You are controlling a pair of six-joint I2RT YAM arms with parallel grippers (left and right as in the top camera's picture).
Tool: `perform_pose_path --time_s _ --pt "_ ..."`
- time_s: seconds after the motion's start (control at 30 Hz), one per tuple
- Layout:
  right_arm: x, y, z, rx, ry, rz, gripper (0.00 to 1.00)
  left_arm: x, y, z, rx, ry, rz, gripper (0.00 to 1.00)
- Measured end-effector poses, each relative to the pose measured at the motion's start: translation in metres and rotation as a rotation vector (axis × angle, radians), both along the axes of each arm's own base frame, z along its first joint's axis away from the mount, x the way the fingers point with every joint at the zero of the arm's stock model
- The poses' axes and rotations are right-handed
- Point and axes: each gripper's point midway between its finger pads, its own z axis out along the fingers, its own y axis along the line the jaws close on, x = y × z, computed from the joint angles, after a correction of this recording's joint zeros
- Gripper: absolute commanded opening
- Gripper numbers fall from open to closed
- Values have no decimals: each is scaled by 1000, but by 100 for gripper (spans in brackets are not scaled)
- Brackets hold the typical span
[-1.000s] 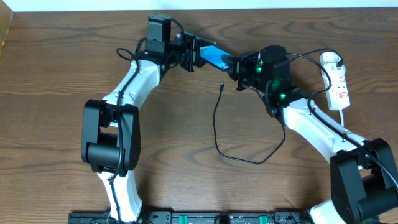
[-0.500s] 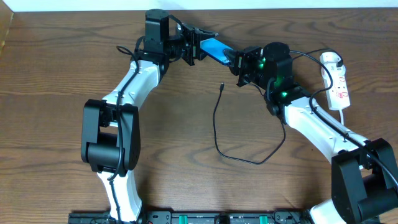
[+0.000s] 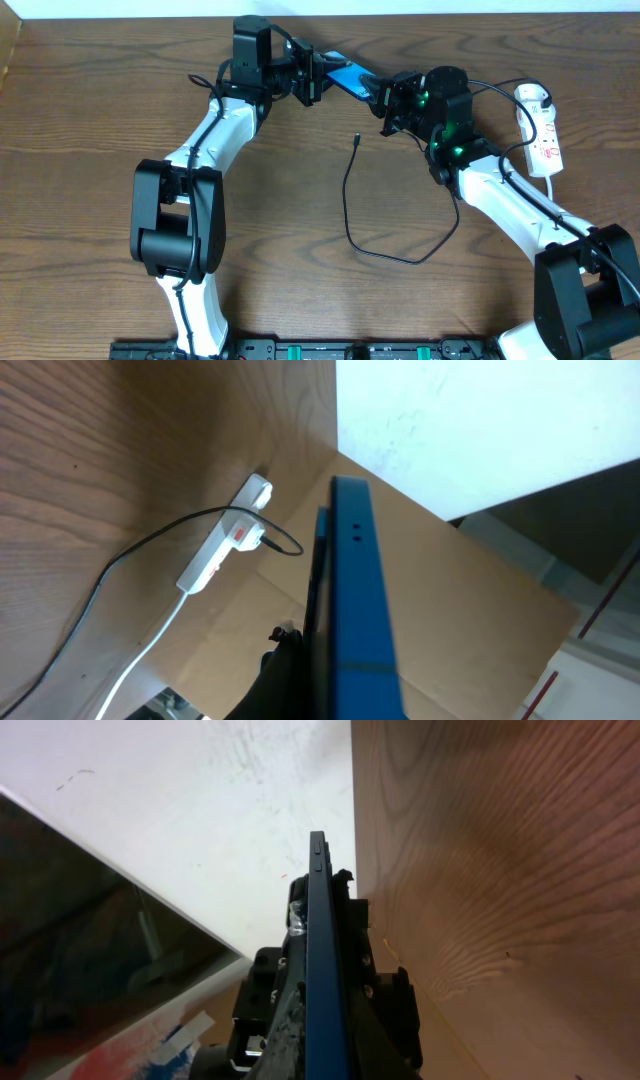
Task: Plug charger to phone and switch on socket
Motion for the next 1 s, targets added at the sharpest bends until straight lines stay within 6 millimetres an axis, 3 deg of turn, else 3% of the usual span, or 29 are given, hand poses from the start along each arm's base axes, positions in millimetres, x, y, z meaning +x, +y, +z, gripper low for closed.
perform_pose_path --time_s 0.17,0.23,0.3,0.4,0.53,0.73,0.83,0.9,1.0 --pt "-1 0 -1 -3 3 4 20 0 0 0 -2 3 -2 7" --pt "-2 1 -2 -7 5 9 34 0 0 0 -4 6 -1 7" --pt "-3 2 -4 -12 8 17 64 0 0 1 -8 12 2 8" --pt "-4 2 -6 -29 0 30 86 0 2 2 -14 16 -2 7" --pt "-8 -2 -20 -163 -45 82 99 0 11 4 1 -61 -31 7" --pt "-24 -28 -60 -481 -85 234 96 3 53 9 24 -258 -96 7" --pt "-42 -43 -91 -636 -65 346 86 1 82 17 1 -333 -124 7" --pt "-49 -46 -99 -711 -93 416 84 1 99 20 -5 -352 -119 7" --pt "-60 -49 -109 -787 -120 505 70 0 125 18 -18 -328 -98 7"
